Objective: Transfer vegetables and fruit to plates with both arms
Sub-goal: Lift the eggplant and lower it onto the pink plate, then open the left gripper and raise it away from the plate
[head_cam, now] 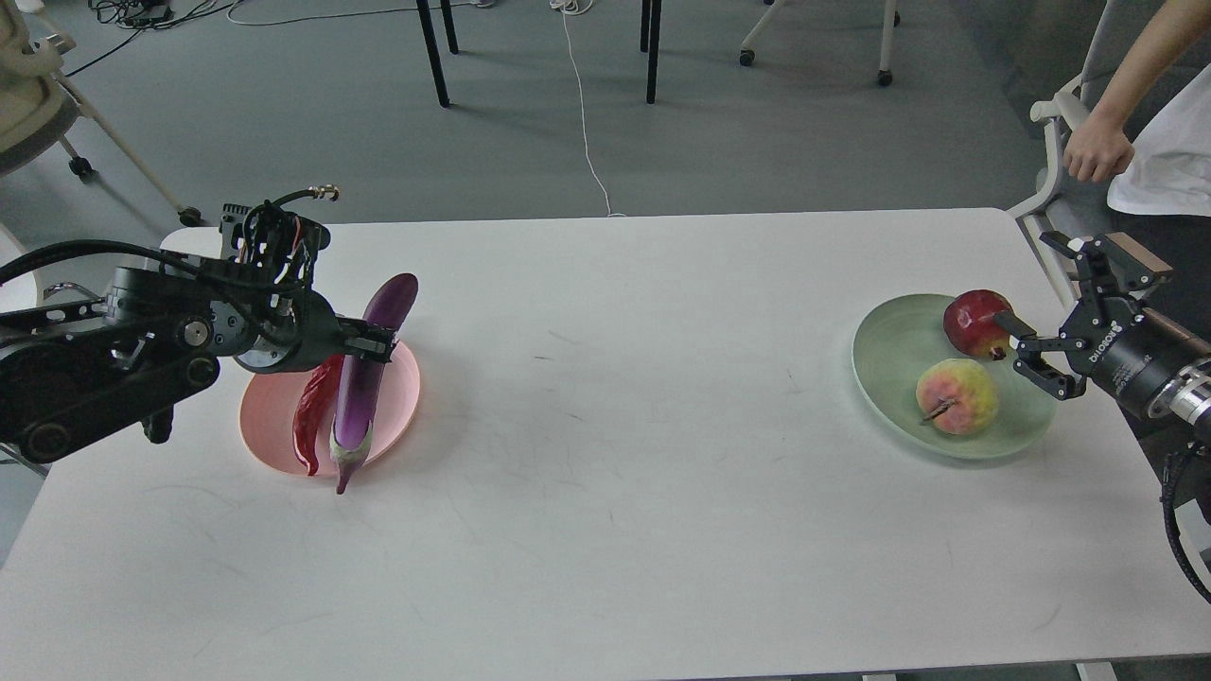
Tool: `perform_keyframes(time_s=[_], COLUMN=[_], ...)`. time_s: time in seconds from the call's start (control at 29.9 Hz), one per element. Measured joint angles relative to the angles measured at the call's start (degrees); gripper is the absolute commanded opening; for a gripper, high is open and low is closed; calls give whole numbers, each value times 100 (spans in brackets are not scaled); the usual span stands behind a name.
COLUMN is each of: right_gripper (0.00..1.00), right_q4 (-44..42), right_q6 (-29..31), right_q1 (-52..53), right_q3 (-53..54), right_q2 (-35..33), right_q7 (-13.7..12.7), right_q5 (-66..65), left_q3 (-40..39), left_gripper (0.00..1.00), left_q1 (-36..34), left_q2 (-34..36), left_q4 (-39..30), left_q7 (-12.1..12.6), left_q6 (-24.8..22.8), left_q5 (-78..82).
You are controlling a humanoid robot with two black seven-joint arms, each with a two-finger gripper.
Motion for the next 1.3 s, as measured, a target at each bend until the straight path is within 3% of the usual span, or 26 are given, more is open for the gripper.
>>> perform_keyframes(time_s=[0.07, 0.13, 0.23, 0.27, 0.6, 0.87, 0.97, 1.2, 1.3], right_gripper=[99, 99, 99, 99, 99, 99, 99, 99, 99], right_q4=[0, -2, -1, 0, 3, -4, 2, -33, -89], right_q6=[0, 0, 0, 0, 0, 0, 0, 0, 0], right_q1=[-16, -25, -28, -29, -33, -24, -23, 29, 45], right_q3=[1, 1, 1, 1, -1, 87, 195, 305, 415], right_q2=[-15, -20, -19, -13, 3, 16, 82, 284, 467], right_q7=[0, 0, 0, 0, 0, 0, 0, 0, 0], right_q5=[0, 0, 0, 0, 0, 0, 8, 36, 38], left_q3=[-13, -30, -48, -48, -334, -1348, -1562, -2263, -3149], left_gripper=[24, 40, 95, 99, 99, 99, 99, 99, 100], left_q1=[104, 155, 170, 173, 163, 245, 549, 1699, 2330], left_q2=[48, 83, 121, 128, 108, -137, -323, -1364, -2094], left_q4=[2, 7, 9, 9, 10, -87, -102, -226, -208], left_q7=[-7, -10, -68, -92, -217, -659, -1022, -2101, -2299], left_q6=[0, 0, 0, 0, 0, 46, 656, 2935, 3431], left_q5=[1, 2, 2, 3, -6, -134, -714, -2845, -3112])
